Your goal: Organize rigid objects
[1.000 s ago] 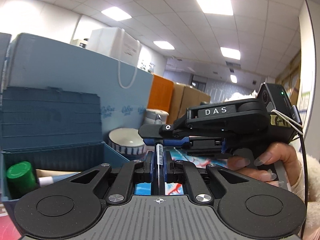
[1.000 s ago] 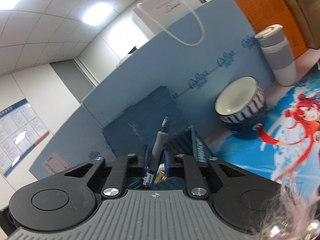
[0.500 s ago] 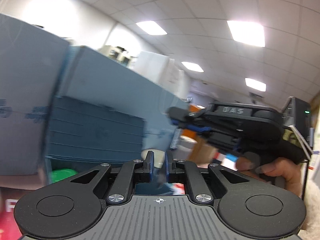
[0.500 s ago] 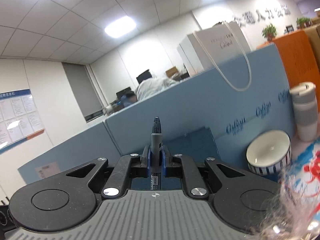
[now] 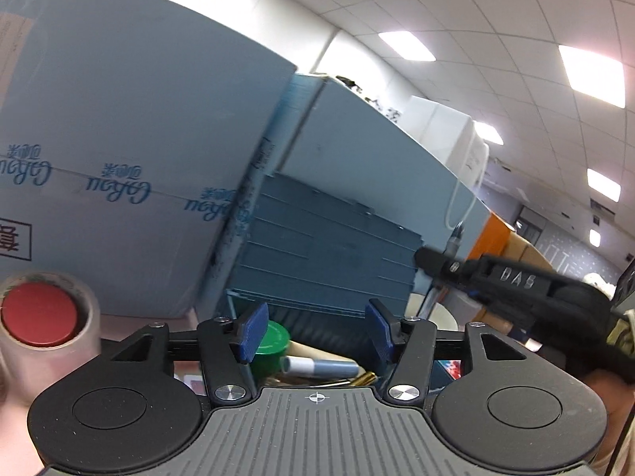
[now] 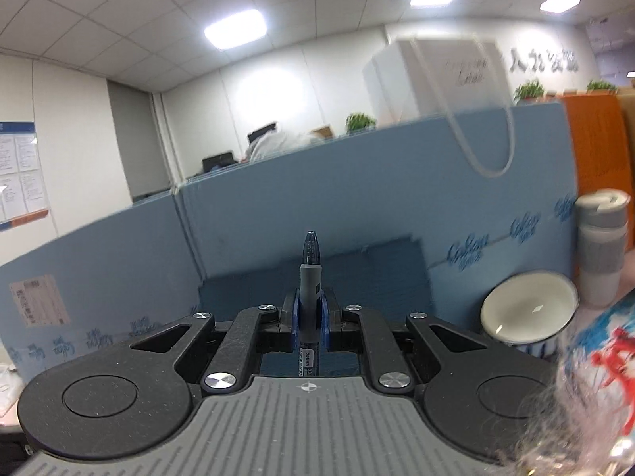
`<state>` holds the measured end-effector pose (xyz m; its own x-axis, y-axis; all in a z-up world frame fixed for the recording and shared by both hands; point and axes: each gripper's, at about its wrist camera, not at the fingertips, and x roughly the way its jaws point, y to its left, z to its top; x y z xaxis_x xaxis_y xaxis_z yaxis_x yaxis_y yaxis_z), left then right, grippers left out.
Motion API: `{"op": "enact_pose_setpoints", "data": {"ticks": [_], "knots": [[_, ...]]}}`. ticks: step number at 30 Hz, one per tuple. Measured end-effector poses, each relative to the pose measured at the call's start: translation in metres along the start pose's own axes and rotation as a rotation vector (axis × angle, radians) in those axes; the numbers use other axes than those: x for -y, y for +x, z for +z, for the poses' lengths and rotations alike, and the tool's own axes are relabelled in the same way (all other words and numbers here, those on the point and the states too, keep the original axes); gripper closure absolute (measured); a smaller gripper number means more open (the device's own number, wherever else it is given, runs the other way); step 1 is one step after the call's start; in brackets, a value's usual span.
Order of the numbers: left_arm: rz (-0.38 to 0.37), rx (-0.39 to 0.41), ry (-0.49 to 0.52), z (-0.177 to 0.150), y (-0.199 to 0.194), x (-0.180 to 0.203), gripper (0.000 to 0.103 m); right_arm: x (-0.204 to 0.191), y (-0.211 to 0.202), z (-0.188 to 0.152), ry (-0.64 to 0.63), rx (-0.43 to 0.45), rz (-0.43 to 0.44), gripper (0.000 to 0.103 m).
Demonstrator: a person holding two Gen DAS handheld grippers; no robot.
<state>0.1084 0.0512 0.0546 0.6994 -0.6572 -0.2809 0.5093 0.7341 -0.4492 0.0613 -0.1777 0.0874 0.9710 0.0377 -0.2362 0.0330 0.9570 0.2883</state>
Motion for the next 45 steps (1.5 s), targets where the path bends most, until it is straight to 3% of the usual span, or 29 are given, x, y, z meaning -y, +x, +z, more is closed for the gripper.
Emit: {"op": "enact_pose_setpoints", "data": {"ticks": [2, 10, 16, 20, 25, 28, 35, 40, 45], "knots": [[0.015, 0.004, -0.016, 0.001, 0.001, -0.003, 0.039, 0.002, 0.009, -0.005, 0.045, -0.032, 0.021, 0.092], [0.03, 0.001, -0.061, 0.005, 0.003, -0.016, 0.038, 0.007, 0.045, -0.031, 0.299, -0.148, 0.051, 0.092], [0.031, -0.006, -0.08, 0.005, 0.005, -0.021, 0.037, 0.008, 0.057, -0.05, 0.33, -0.23, -0.017, 0.09], [0.022, -0.009, -0.088, 0.005, 0.004, -0.022, 0.036, 0.003, 0.052, -0.052, 0.266, -0.24, -0.077, 0.084], [0.02, -0.01, -0.089, 0.005, 0.004, -0.021, 0.03, -0.003, 0.036, -0.046, 0.22, -0.199, -0.11, 0.045], [0.016, -0.011, -0.095, 0.006, 0.003, -0.021, 0.027, -0.007, 0.026, -0.04, 0.181, -0.138, -0.142, 0.032], [0.016, -0.006, -0.104, 0.006, 0.002, -0.019, 0.017, -0.006, 0.004, -0.027, 0.136, -0.021, -0.147, 0.012], [0.025, -0.004, -0.11, 0.007, 0.002, -0.018, 0.007, -0.006, -0.005, -0.024, 0.101, -0.001, -0.159, 0.001], [0.046, 0.031, -0.143, 0.008, -0.001, -0.017, 0.003, -0.001, -0.011, -0.029, 0.059, 0.009, -0.206, 0.0]]}}
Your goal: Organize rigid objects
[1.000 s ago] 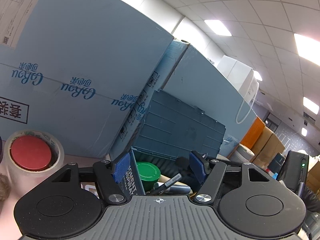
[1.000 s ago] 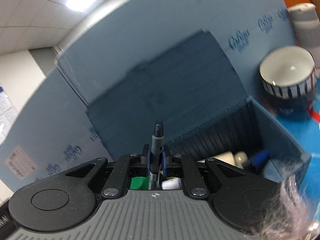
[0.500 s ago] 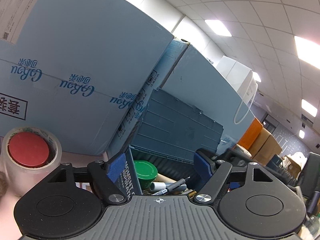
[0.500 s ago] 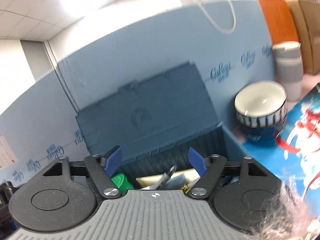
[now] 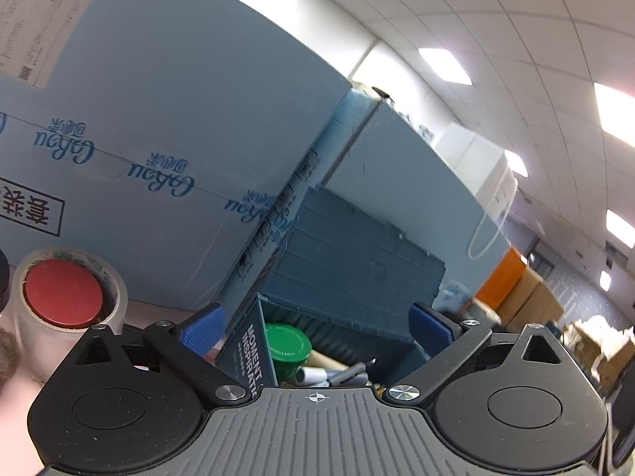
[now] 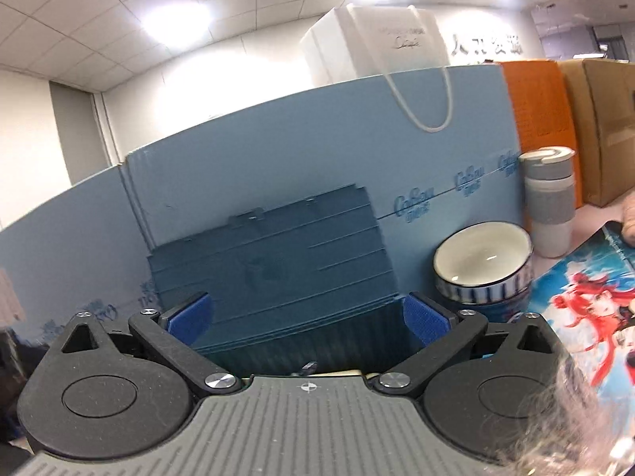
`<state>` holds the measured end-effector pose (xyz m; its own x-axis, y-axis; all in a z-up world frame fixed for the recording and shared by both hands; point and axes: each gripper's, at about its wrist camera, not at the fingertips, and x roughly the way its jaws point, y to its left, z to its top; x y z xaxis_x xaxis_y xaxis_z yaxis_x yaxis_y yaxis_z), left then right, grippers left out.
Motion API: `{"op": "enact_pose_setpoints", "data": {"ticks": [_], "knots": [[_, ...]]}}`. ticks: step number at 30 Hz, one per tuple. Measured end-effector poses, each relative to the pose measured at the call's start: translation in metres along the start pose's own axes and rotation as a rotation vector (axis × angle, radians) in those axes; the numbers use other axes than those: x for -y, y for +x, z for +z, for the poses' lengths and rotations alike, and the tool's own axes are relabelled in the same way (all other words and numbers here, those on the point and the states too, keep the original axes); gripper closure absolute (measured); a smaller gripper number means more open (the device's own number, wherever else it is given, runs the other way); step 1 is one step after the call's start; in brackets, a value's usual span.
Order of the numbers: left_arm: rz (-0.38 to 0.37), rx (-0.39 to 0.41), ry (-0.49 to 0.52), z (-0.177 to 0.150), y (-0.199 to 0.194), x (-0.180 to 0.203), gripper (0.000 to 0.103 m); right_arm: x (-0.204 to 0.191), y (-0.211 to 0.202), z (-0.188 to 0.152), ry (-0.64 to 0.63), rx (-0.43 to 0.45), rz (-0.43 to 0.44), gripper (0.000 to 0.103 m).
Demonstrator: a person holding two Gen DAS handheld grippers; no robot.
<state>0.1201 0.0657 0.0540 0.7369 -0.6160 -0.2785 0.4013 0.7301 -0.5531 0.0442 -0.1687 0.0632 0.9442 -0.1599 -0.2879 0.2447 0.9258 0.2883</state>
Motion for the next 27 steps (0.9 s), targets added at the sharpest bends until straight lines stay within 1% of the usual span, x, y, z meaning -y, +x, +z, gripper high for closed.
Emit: {"op": "enact_pose_setpoints", "data": {"ticks": [3, 5, 8, 10, 12, 14, 16, 19, 21, 22, 25, 27], "knots": [[0.009, 0.075, -0.026, -0.002, -0.007, 0.006, 0.003, 0.008, -0.008, -0.006, -0.02, 0.038, -0.028, 0.0], [0.011, 0.124, -0.002, -0.005, -0.013, 0.015, 0.002, 0.013, -0.016, -0.011, -0.04, 0.077, -0.039, 0.0], [-0.01, 0.19, 0.053, -0.008, -0.023, 0.034, 0.0, 0.022, -0.03, -0.016, -0.055, 0.145, -0.045, 0.0], [-0.033, 0.223, 0.115, -0.011, -0.032, 0.047, 0.0, 0.03, -0.039, -0.018, -0.064, 0.184, -0.044, 0.0], [-0.033, 0.262, 0.177, -0.013, -0.041, 0.06, 0.0, 0.037, -0.048, -0.019, -0.069, 0.215, -0.044, 0.0], [-0.004, 0.308, 0.233, -0.019, -0.05, 0.071, 0.0, 0.045, -0.057, -0.018, -0.069, 0.238, -0.036, 0.0], [0.046, 0.338, 0.288, -0.029, -0.055, 0.08, 0.0, 0.051, -0.063, -0.02, -0.068, 0.259, -0.025, 0.0], [0.115, 0.374, 0.346, -0.048, -0.059, 0.083, 0.0, 0.057, -0.067, -0.027, -0.066, 0.277, 0.001, 0.0], [0.138, 0.382, 0.354, -0.058, -0.058, 0.078, 0.0, 0.057, -0.067, -0.033, -0.078, 0.272, 0.026, 0.0], [0.161, 0.389, 0.353, -0.064, -0.059, 0.076, 0.0, 0.057, -0.067, -0.036, -0.088, 0.269, 0.041, 0.0], [0.232, 0.439, 0.36, -0.079, -0.061, 0.062, 0.0, 0.056, -0.063, -0.045, -0.122, 0.247, 0.106, 0.0], [0.269, 0.473, 0.354, -0.087, -0.059, 0.056, 0.0, 0.055, -0.058, -0.051, -0.158, 0.231, 0.132, 0.0]]}}
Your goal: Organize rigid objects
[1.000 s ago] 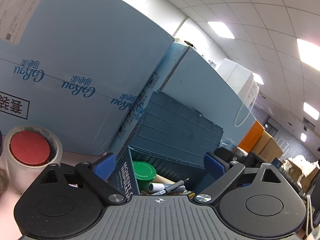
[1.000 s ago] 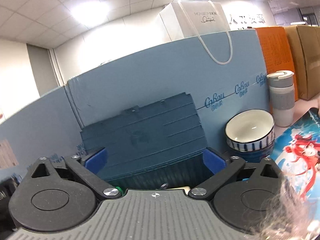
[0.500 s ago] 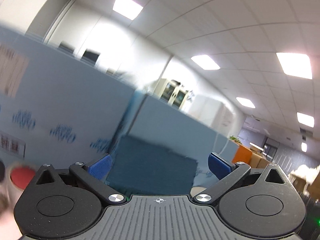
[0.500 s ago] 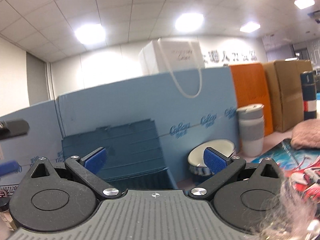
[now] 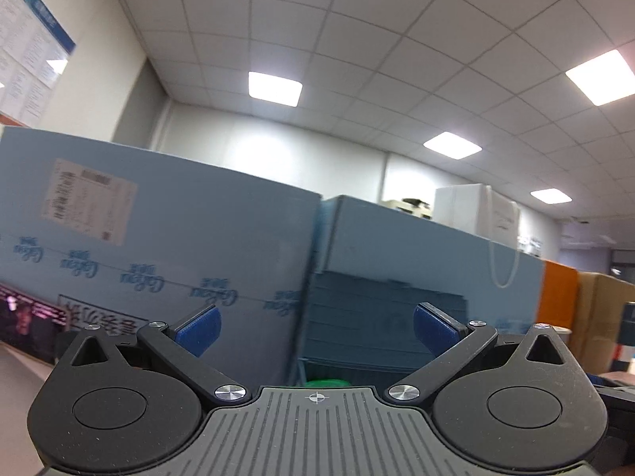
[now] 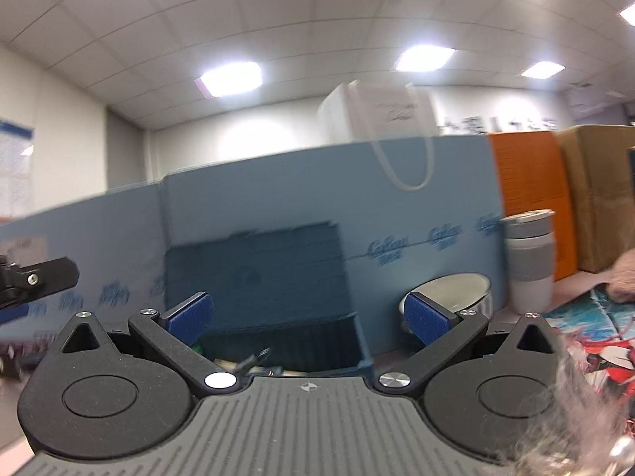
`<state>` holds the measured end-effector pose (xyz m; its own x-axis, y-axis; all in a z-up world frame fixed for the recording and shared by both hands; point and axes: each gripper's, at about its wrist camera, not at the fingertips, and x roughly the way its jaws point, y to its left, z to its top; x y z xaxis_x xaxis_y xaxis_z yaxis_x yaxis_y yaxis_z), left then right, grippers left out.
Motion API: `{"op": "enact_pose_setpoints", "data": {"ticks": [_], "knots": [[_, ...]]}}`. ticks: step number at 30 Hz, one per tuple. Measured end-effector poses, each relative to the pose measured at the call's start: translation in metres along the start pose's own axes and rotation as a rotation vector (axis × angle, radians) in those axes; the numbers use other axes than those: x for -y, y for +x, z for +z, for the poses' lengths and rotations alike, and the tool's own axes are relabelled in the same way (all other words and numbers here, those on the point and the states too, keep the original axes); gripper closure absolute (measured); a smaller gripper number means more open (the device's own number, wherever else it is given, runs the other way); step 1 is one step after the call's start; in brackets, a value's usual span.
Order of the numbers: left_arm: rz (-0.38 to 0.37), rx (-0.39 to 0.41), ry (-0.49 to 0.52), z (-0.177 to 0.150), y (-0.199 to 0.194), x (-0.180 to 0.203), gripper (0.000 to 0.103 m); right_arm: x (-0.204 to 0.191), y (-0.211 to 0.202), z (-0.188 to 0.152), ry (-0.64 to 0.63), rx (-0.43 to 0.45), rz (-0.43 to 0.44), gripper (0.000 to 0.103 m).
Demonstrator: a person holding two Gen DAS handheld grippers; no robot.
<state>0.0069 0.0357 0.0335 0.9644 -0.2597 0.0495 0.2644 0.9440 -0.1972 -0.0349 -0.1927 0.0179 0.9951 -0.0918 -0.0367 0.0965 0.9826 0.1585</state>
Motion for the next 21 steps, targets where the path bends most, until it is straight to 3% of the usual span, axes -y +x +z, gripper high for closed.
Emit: {"op": "enact_pose_setpoints", "data": {"ticks": [5, 9, 14, 21], "knots": [[0.036, 0.011, -0.009, -0.016, 0.006, -0.005, 0.0, -0.008, 0.005, -0.014, -0.119, 0.054, -0.017, 0.0], [0.061, 0.029, 0.009, -0.026, 0.008, -0.003, 0.0, -0.009, 0.007, -0.02, -0.072, 0.109, -0.029, 0.0], [0.037, 0.026, 0.064, -0.031, 0.008, 0.006, 0.0, -0.011, 0.003, -0.023, -0.092, 0.143, -0.026, 0.0], [0.068, 0.015, 0.114, -0.034, 0.008, 0.014, 0.0, -0.006, 0.005, -0.023, -0.066, 0.125, -0.023, 0.0]]}}
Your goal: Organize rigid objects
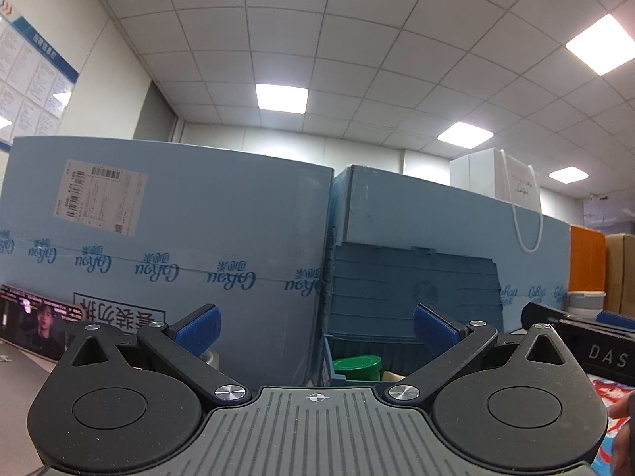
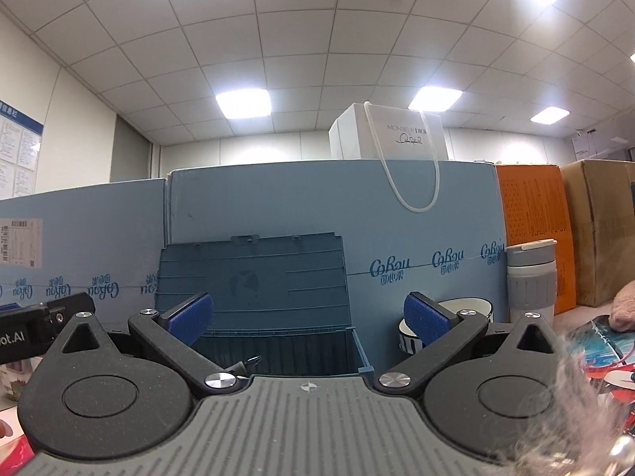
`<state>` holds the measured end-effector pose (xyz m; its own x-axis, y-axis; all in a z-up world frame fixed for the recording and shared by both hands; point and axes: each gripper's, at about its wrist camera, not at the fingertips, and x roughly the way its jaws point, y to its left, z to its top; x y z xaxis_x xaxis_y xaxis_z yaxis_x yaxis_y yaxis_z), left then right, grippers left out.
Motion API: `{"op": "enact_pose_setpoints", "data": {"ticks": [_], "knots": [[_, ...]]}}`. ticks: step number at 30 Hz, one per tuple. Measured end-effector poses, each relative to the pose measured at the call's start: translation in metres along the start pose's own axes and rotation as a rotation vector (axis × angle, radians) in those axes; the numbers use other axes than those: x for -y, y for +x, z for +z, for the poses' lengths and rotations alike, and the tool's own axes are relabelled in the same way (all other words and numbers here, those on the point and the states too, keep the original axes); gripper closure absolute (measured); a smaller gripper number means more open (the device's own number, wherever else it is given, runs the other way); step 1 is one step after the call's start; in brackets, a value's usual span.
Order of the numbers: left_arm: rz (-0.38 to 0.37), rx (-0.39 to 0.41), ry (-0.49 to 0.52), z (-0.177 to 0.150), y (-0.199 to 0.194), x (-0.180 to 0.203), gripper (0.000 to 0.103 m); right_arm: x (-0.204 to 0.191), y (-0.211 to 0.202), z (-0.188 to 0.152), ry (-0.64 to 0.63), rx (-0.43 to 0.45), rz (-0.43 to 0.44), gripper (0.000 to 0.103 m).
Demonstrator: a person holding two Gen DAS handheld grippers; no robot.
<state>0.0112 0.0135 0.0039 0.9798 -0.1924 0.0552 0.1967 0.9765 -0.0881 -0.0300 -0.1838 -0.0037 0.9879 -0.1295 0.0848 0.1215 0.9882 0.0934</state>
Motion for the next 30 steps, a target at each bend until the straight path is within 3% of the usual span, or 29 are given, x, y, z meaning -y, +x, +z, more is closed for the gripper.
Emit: {"op": "enact_pose_setpoints", "data": {"ticks": [7, 18, 30], "knots": [[0.03, 0.026, 0.034, -0.001, -0.006, 0.004, 0.0, -0.004, 0.001, -0.001, -0.015, -0.043, 0.027, 0.0], [0.087, 0.031, 0.044, 0.001, -0.006, 0.003, 0.0, -0.006, -0.006, -0.001, -0.029, -0.002, 0.023, 0.0], [0.092, 0.022, 0.054, 0.0, -0.005, 0.004, 0.0, -0.006, -0.009, -0.001, -0.028, 0.009, 0.035, 0.0]]}}
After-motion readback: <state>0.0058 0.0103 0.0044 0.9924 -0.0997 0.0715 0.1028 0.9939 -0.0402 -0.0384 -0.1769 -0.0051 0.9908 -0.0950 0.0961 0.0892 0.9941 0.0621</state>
